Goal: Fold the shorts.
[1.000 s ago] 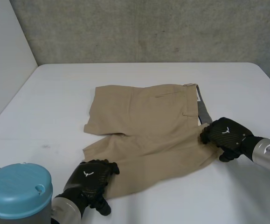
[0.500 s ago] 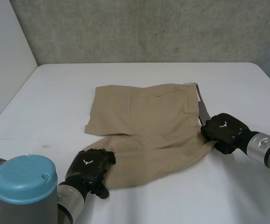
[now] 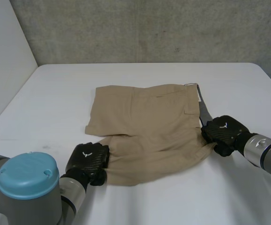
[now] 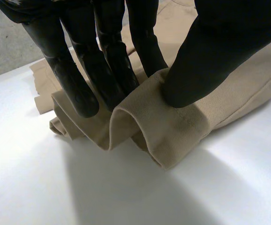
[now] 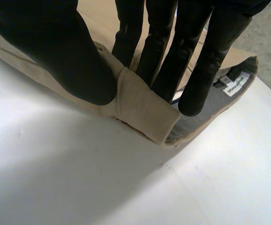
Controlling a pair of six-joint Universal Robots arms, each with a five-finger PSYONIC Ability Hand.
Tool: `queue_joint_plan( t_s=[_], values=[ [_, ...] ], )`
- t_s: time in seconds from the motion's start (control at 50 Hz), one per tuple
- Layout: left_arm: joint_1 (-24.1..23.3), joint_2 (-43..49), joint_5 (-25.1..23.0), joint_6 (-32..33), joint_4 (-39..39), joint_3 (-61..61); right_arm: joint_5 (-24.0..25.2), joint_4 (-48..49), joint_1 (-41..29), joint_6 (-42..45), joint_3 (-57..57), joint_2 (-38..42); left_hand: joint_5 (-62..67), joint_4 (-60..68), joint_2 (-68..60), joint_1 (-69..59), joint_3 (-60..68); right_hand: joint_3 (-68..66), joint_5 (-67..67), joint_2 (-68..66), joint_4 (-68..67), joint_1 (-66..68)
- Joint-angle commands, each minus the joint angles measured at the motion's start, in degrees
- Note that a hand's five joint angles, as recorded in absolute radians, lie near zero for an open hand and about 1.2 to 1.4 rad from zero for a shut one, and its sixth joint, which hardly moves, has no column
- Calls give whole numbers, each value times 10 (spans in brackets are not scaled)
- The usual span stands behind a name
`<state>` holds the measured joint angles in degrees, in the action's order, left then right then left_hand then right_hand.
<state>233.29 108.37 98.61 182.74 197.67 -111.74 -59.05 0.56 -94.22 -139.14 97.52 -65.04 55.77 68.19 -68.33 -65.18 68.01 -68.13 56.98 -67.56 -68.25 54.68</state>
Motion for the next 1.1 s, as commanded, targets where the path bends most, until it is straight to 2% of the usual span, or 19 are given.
queue_joint_plan(
  t_s=[0.02,0.1,0.14,0.2,0.22,0.26,0.36,0.38,0.4,0.46,0.48,0.66,0.76,0.84,0.92,1.1],
  values=[
    [20,-65,-4,6,-5,13,-19,-47,-21,-38,9,-42,142,118,-117,-148,120,-119,130,-124,-117,253],
    [58,-80,-20,24,-6,29,-18,-88,-35,-54,8,-58,142,118,-117,-148,120,-119,130,-124,-117,253],
    [80,-76,-46,37,-6,43,-17,-90,-51,-61,7,-59,142,118,-117,-148,120,-119,130,-124,-117,253],
    [90,-49,-69,50,-4,59,-26,-65,-74,-75,0,-54,142,118,-117,-148,120,-119,130,-124,-117,253],
    [92,-14,-76,60,-4,71,-32,-53,-79,-80,-2,-52,142,118,-117,-148,120,-119,130,-124,-117,253],
    [95,21,-77,74,-4,85,-53,-27,-89,-93,-7,-44,142,118,-117,-148,120,-119,130,-124,-117,253],
    [96,98,-76,122,1,140,-154,46,-126,-143,-30,-7,142,118,-117,-148,120,-119,130,-124,-117,253],
    [97,110,-71,126,1,153,-163,49,-131,-146,-32,-4,114,90,-89,-120,92,-119,130,-124,-117,253],
    [98,113,-67,127,1,158,-170,50,-135,-148,-33,-3,26,2,0,-32,3,-119,130,-124,-117,253],
    [101,113,-51,129,-1,158,-192,56,-146,-153,-34,8,-317,-341,343,311,-339,-119,130,-124,-117,253],
    [101,109,-48,128,-3,154,-193,57,-149,-154,-34,9,-323,-348,349,317,-346,-119,130,-124,-117,253],
    [91,-36,-50,125,-12,58,-199,70,-158,-159,-34,11,-315,-339,341,309,-337,-119,130,-124,-117,253],
    [60,-115,-54,126,-14,-5,-199,70,-158,-159,-37,12,-253,-277,279,247,-275,-119,130,-124,-117,253],
    [39,-127,-55,126,-13,-35,-199,70,-158,-159,-37,12,-171,-195,196,165,-193,-119,130,-124,-117,253],
    [40,-127,-54,124,-13,-48,-200,70,-158,-159,-37,12,-107,-131,132,101,-129,-119,130,-124,-117,253],
    [38,-129,-54,124,-18,-70,-200,69,-157,-158,-37,12,-88,-112,114,82,-110,-119,130,-124,-117,253]
  ],
)
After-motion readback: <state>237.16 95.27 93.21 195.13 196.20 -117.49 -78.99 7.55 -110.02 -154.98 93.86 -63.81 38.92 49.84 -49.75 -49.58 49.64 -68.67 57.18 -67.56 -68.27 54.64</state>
